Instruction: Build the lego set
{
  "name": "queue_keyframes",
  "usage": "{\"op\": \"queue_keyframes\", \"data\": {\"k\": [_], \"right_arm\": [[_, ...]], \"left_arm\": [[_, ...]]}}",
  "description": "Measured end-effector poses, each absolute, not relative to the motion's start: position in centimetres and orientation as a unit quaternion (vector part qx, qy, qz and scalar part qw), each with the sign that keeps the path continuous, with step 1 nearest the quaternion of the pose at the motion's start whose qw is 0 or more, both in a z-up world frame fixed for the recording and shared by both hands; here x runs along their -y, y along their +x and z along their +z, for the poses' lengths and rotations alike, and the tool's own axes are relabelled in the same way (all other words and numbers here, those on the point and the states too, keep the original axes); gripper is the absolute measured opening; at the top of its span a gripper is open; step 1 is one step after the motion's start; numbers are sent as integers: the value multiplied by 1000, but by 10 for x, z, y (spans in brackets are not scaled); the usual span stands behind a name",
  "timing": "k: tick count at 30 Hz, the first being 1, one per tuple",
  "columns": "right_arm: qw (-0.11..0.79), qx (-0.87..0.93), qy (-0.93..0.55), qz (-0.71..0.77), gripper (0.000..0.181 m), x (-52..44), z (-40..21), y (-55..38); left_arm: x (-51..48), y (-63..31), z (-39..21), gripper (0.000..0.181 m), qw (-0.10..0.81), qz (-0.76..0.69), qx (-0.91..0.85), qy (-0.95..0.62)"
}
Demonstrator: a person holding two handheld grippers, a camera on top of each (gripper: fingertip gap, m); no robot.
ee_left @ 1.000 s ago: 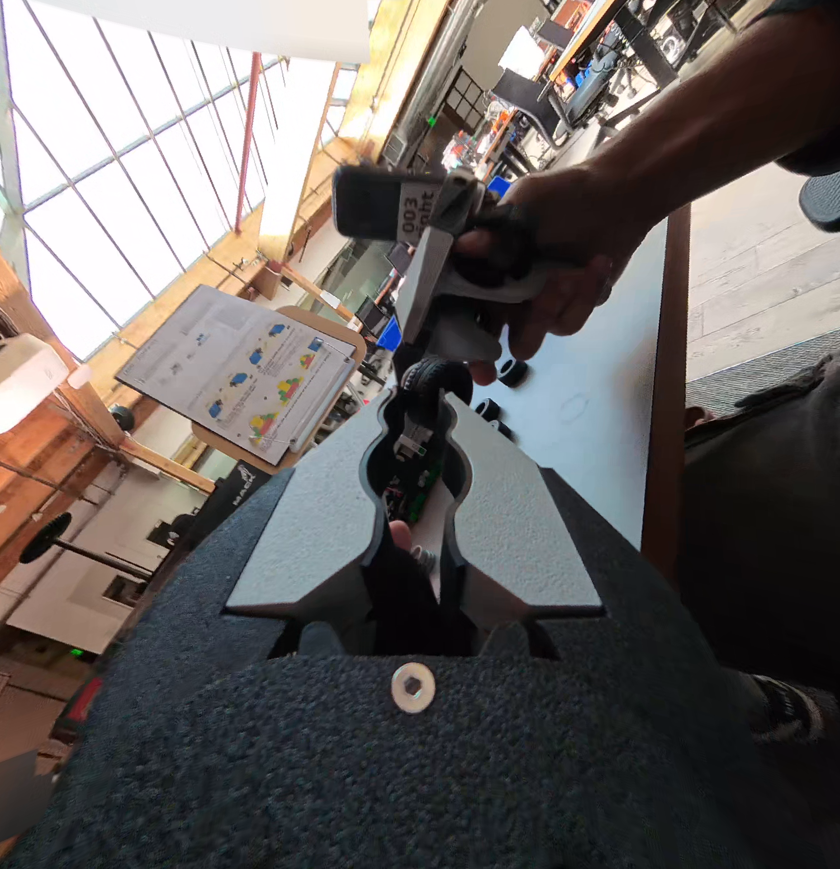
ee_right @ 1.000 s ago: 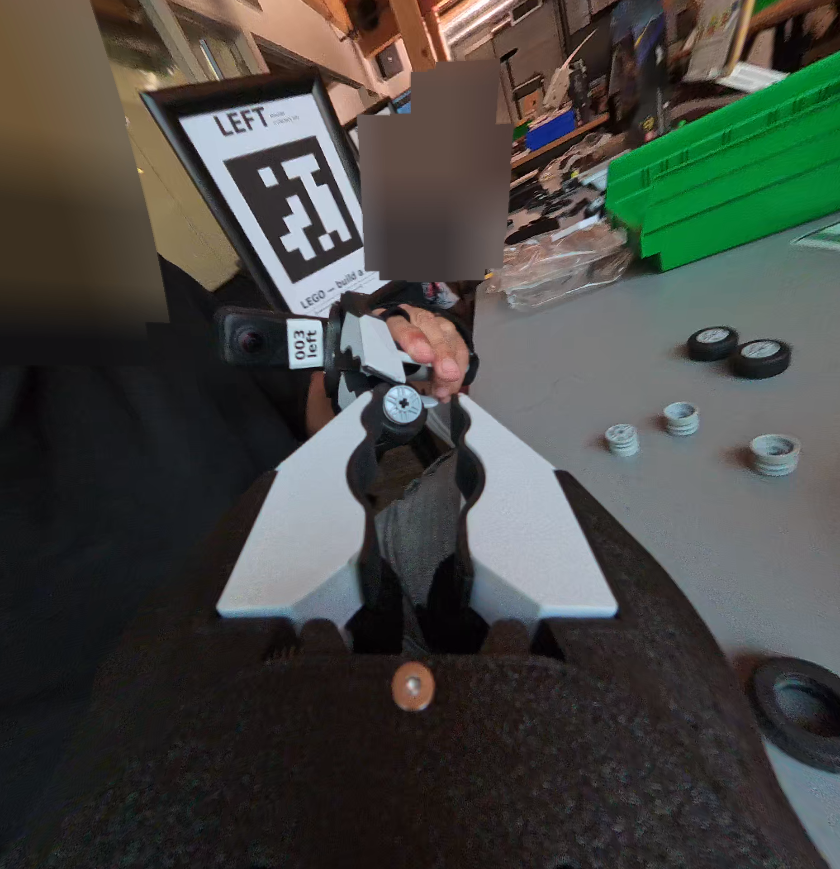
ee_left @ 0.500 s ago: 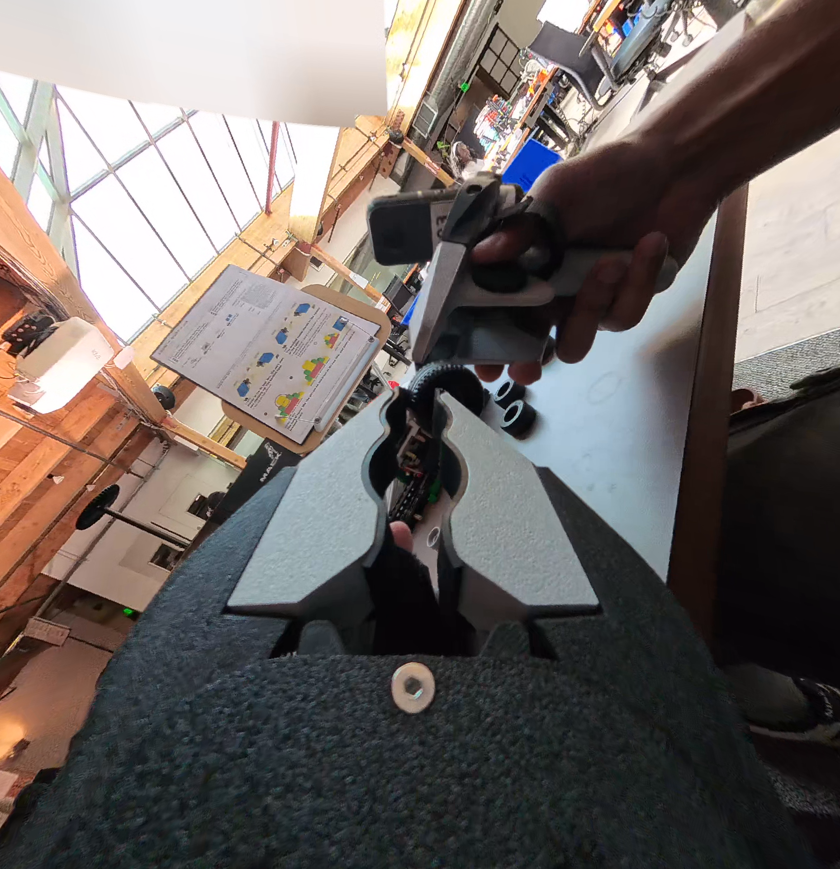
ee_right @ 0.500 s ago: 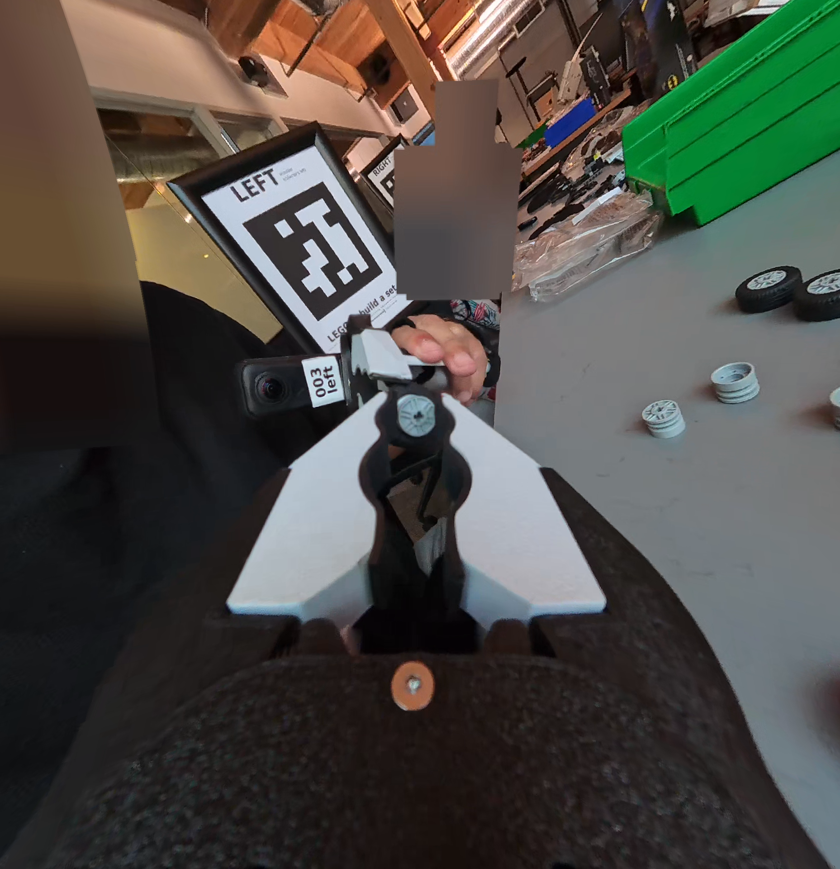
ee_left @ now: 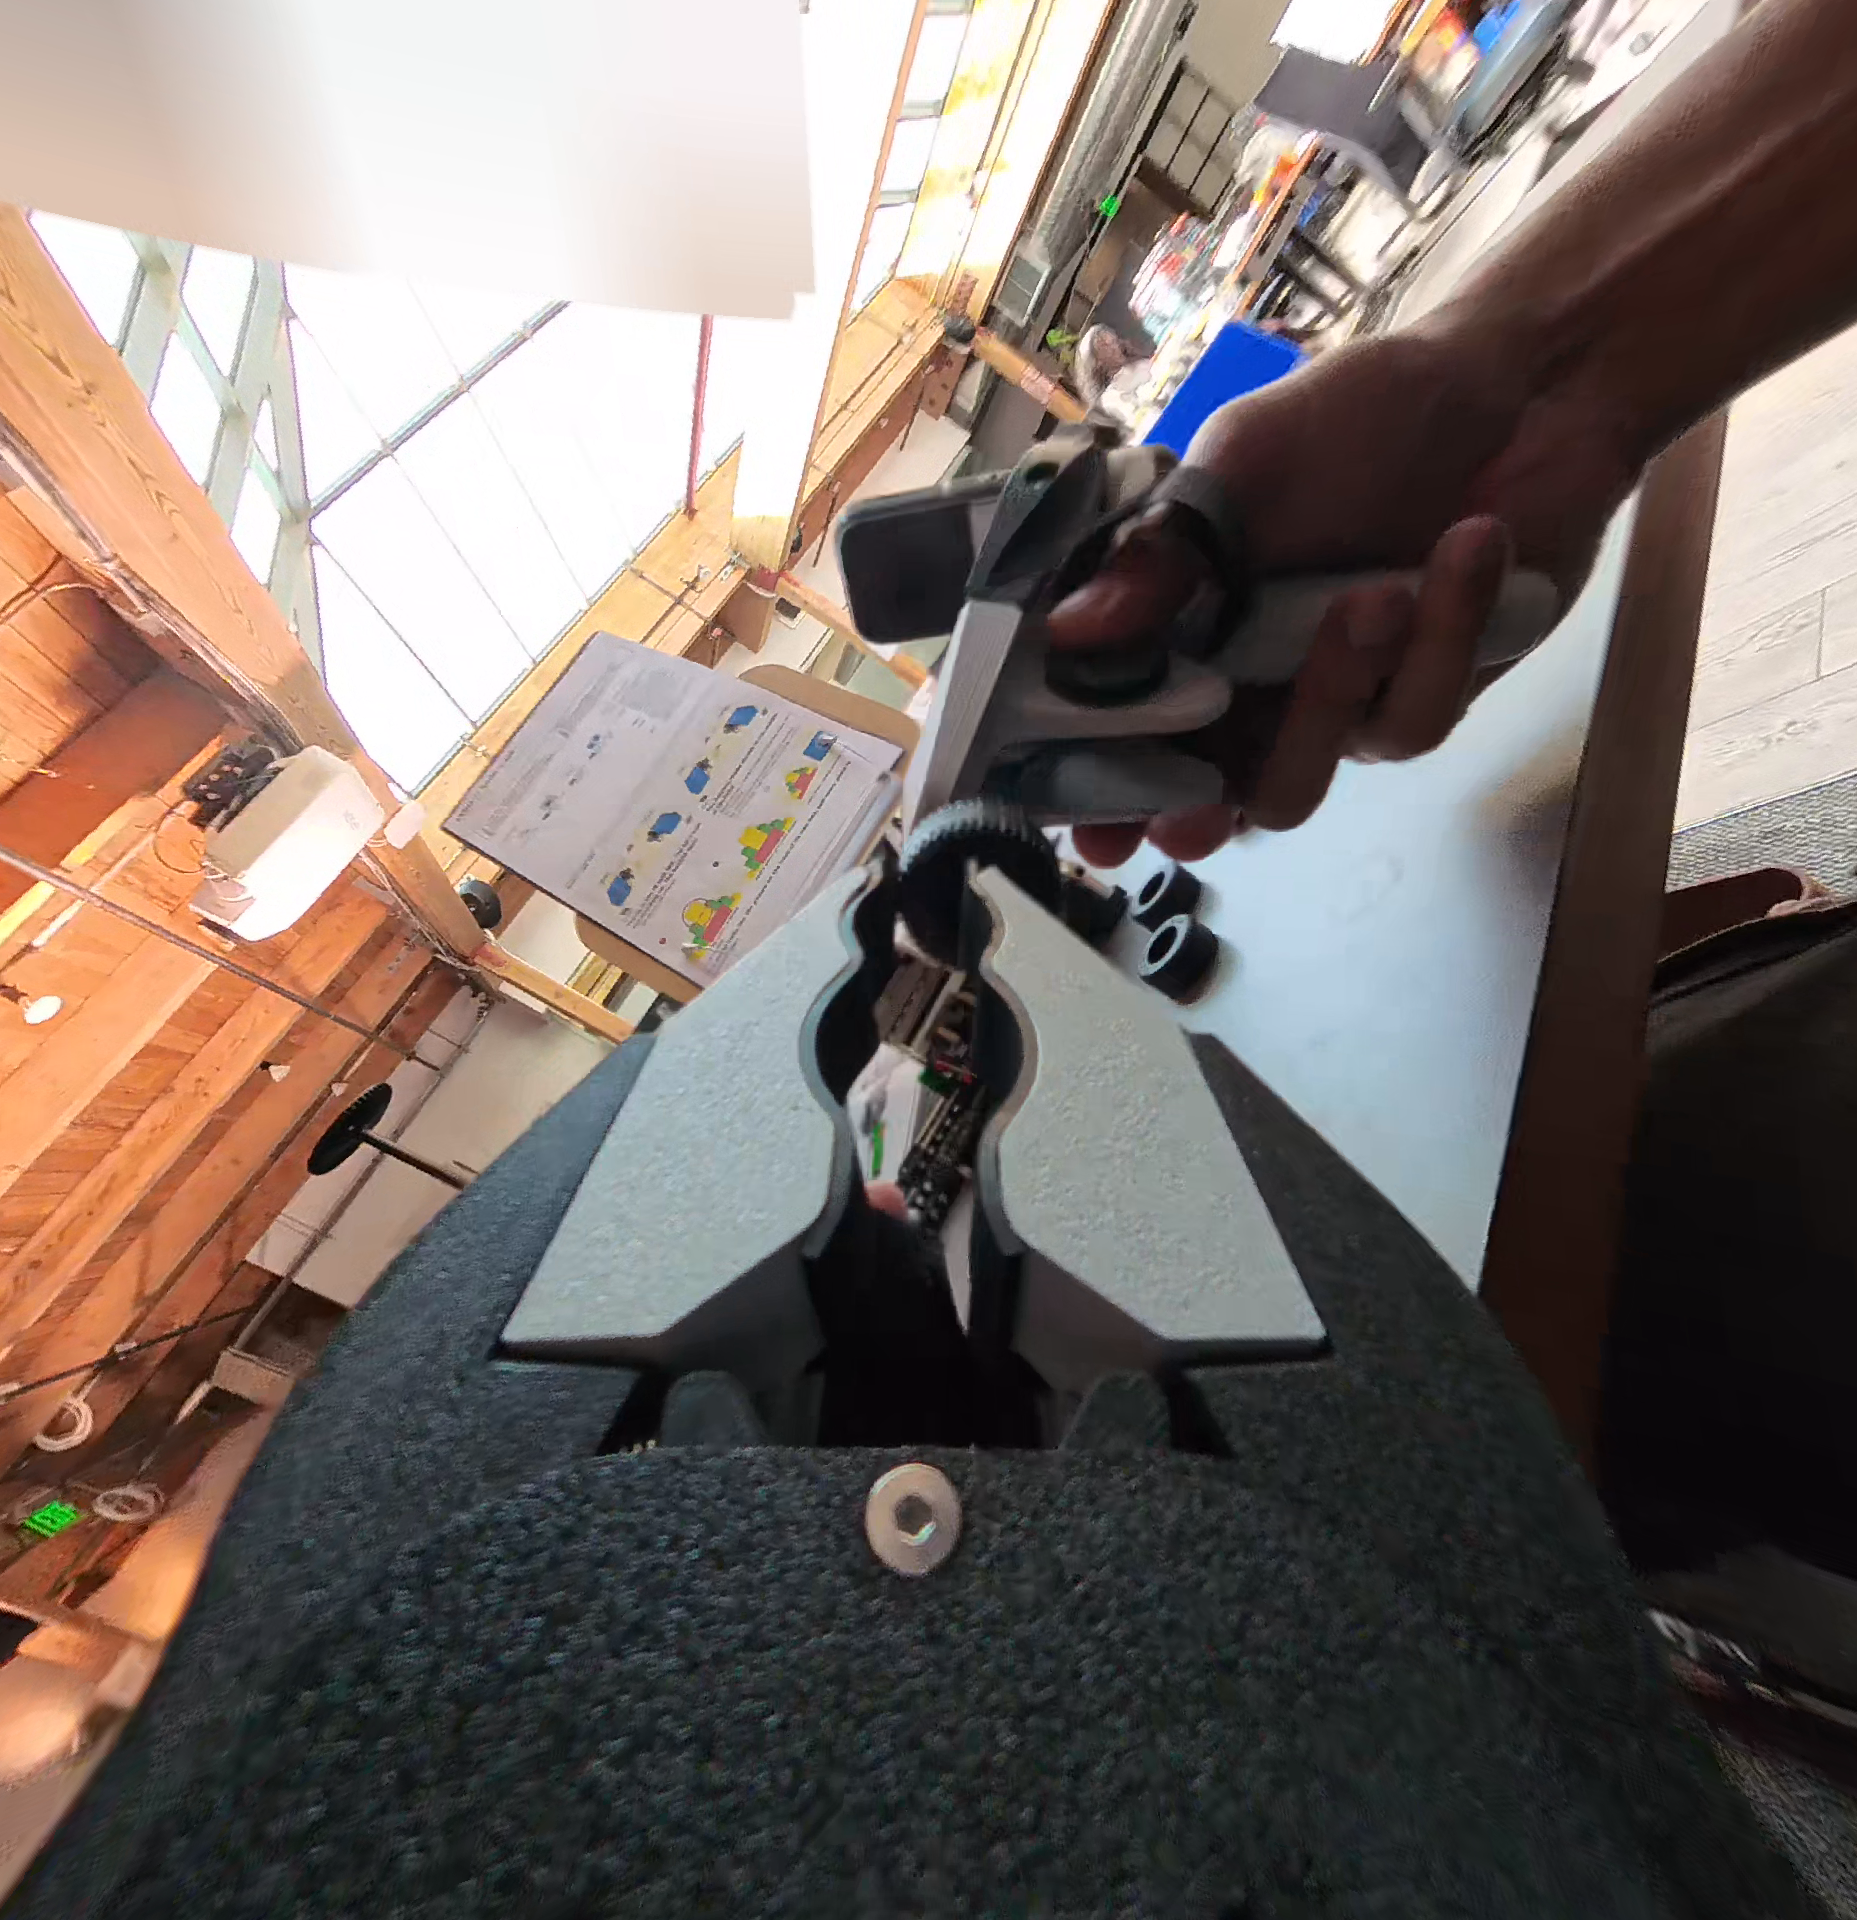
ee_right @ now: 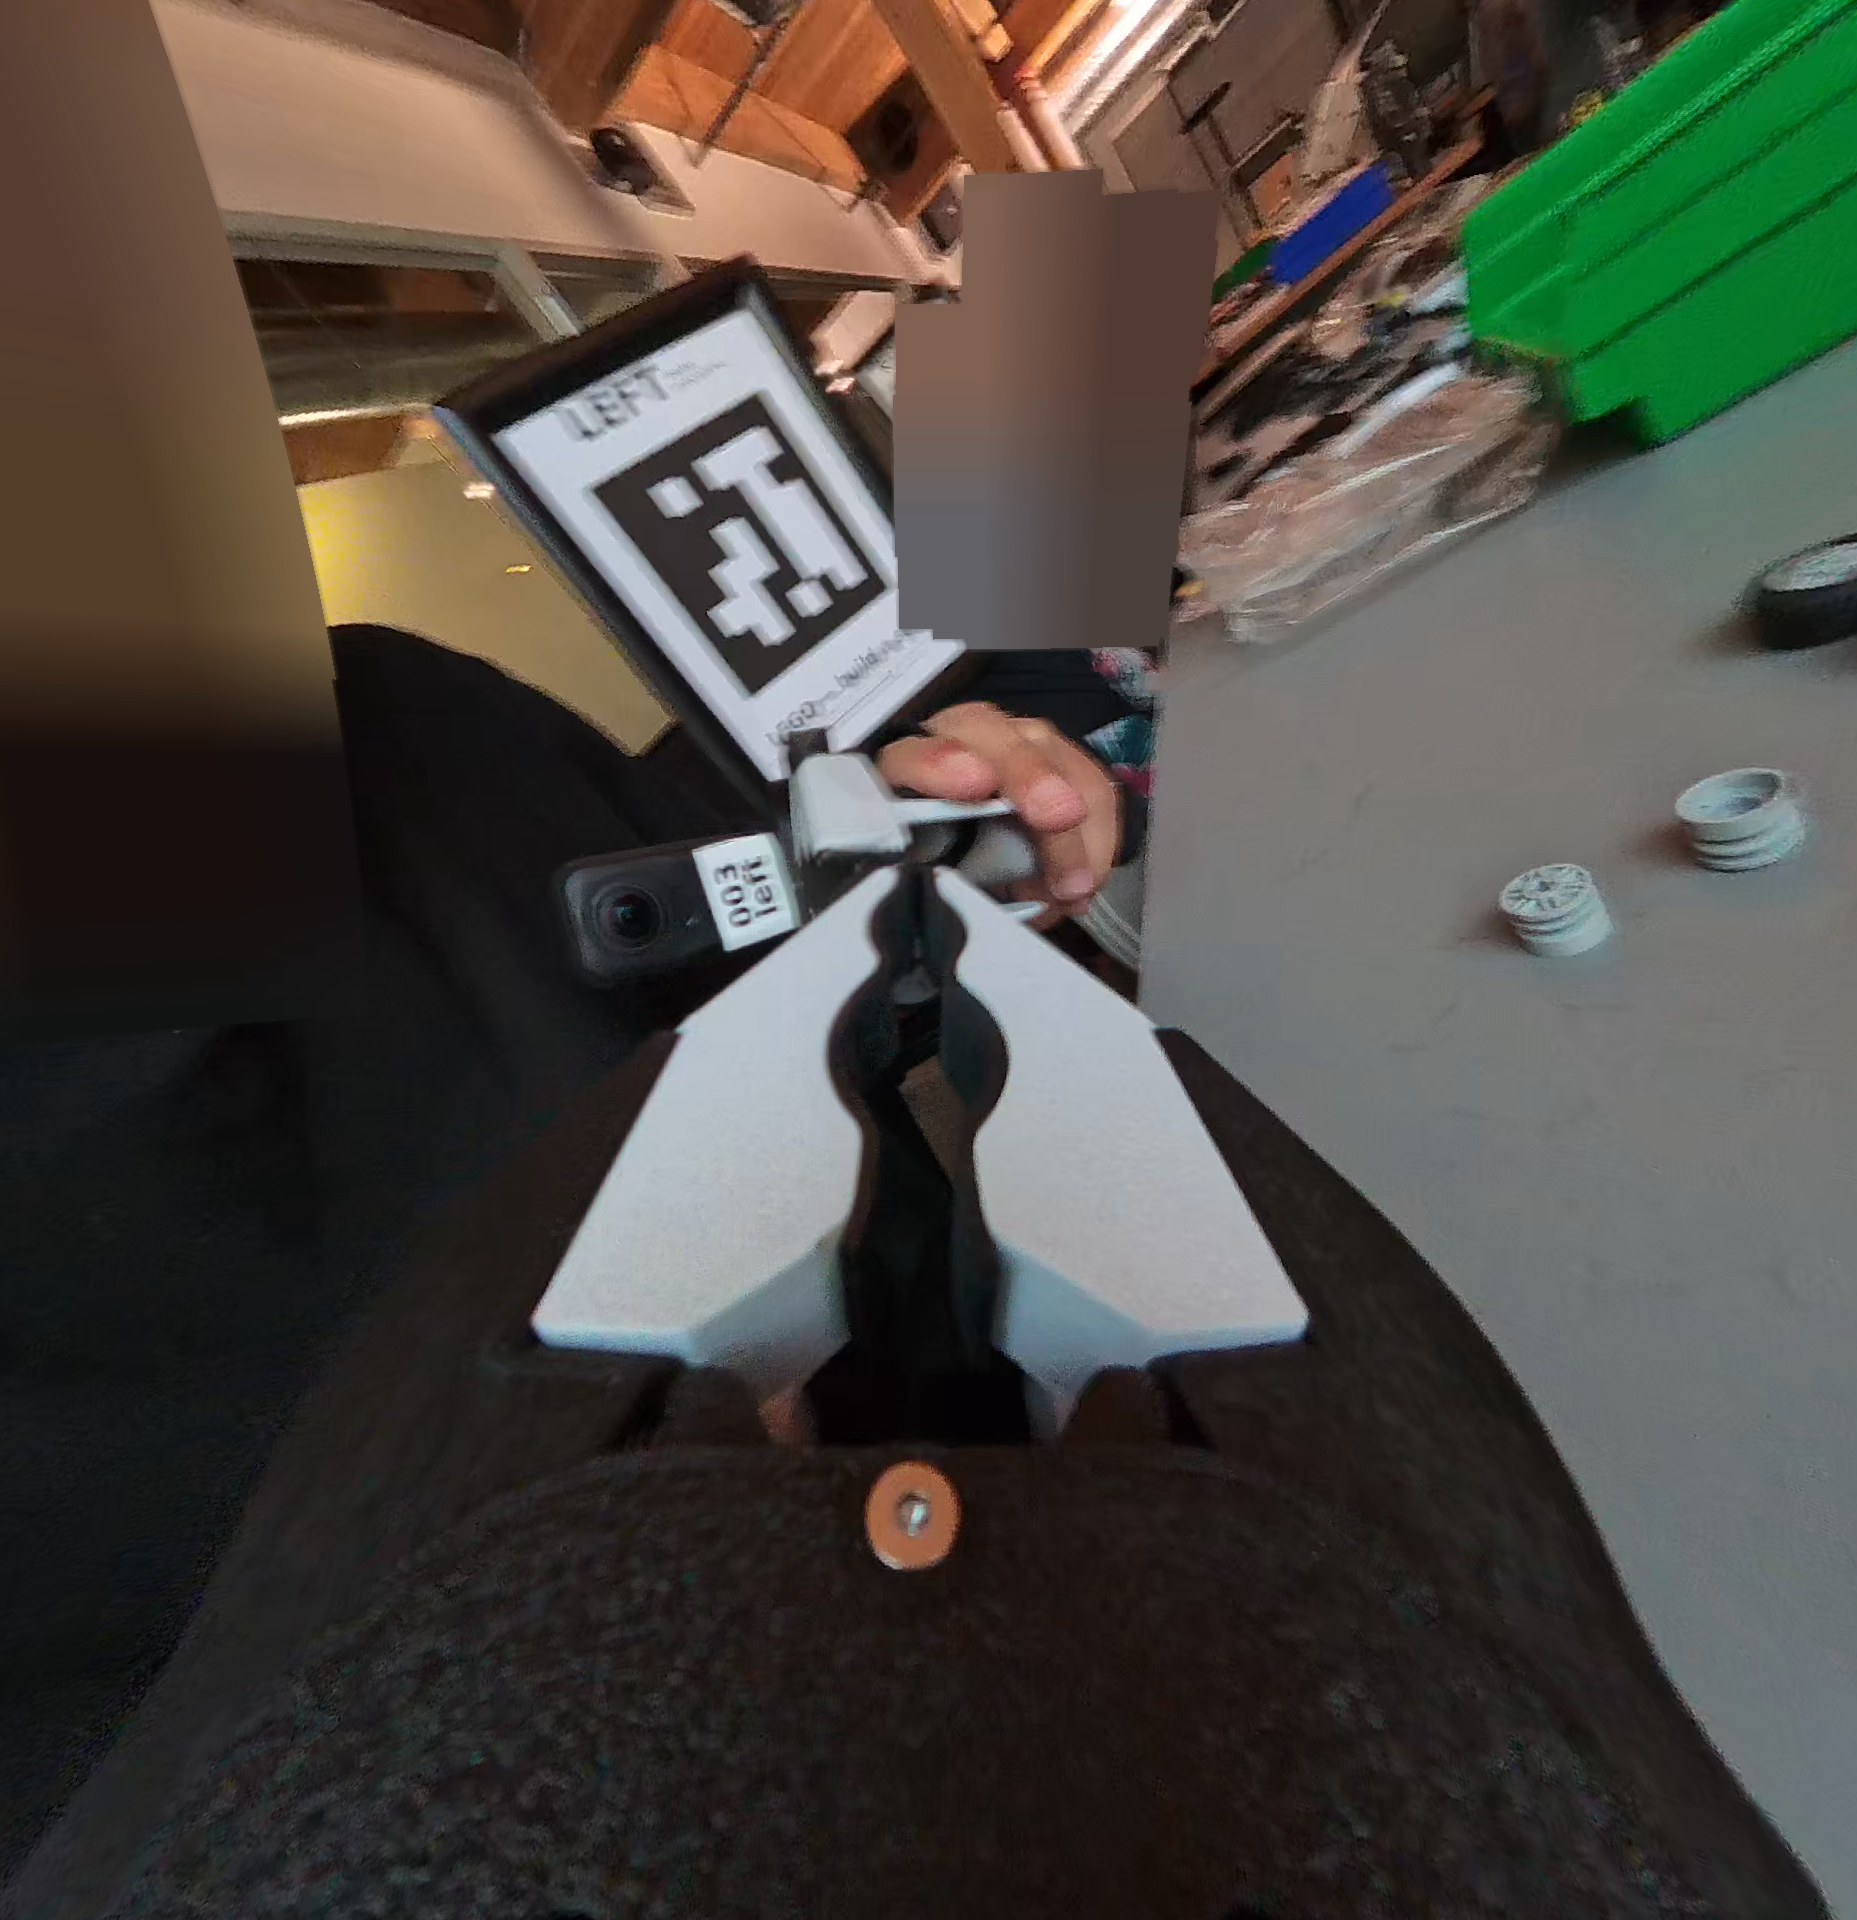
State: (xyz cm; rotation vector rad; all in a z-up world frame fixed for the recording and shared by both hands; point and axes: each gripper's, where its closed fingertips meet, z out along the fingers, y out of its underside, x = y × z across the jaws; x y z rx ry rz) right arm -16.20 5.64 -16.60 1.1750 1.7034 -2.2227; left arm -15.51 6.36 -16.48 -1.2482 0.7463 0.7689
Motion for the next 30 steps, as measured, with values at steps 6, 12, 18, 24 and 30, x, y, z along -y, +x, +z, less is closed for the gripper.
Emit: {"op": "queue_keyframes", "data": {"k": [6,12,18,24,30], "right_arm": [[7,-592,368,-717,0,-56,-160,-156],[62,-536,369,-757,21,-70,-153,-155],[105,-534,363,-756,16,-53,-161,-155],[71,-577,370,-725,16,-52,-169,-153],[70,-600,363,-710,16,-51,-172,-148]], "left_arm": [[-63,-151,-161,5,683,346,-335,-550],[-61,-155,-155,5,693,369,-323,-529],[-60,-158,-155,5,693,380,-322,-521],[-61,-156,-162,6,686,357,-336,-538],[-61,-152,-165,5,697,319,-325,-554]]}}
